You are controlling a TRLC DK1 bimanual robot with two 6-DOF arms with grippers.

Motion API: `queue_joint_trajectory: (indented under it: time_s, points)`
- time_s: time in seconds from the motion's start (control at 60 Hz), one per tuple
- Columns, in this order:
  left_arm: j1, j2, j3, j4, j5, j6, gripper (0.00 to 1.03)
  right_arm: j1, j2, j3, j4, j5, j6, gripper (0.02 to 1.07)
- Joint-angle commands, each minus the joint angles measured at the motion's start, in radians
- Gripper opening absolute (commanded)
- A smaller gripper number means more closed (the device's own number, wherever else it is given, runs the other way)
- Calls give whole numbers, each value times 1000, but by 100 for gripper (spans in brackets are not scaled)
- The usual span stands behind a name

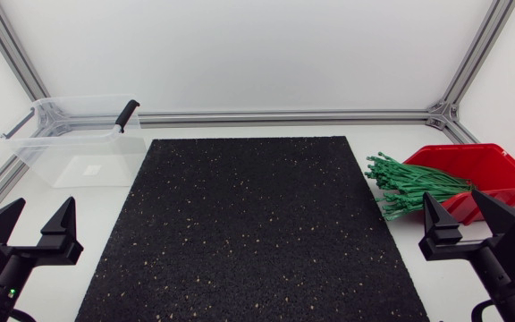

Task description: Take a green cable tie from the red box, thread the tail through the head to close it, then place it in the transparent bin on the left.

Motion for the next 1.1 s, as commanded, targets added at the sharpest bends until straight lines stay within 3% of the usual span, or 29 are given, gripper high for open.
queue_joint_trajectory:
  time_s: [0.0, 0.467, 0.7, 1.083]
  points:
    - [-2, -5, -41, -12, -7, -19, 99, -7, -11, -17, -9, 6, 5, 104]
    - [0, -5, -41, -7, -7, -22, 99, -9, -12, -18, -2, 6, 5, 104]
    - [2, -5, -41, -7, -7, -22, 99, -12, -12, -15, 147, 45, 3, 104]
    - [0, -5, -41, -7, -7, -22, 99, -46, 12, 126, 181, 49, -35, 104]
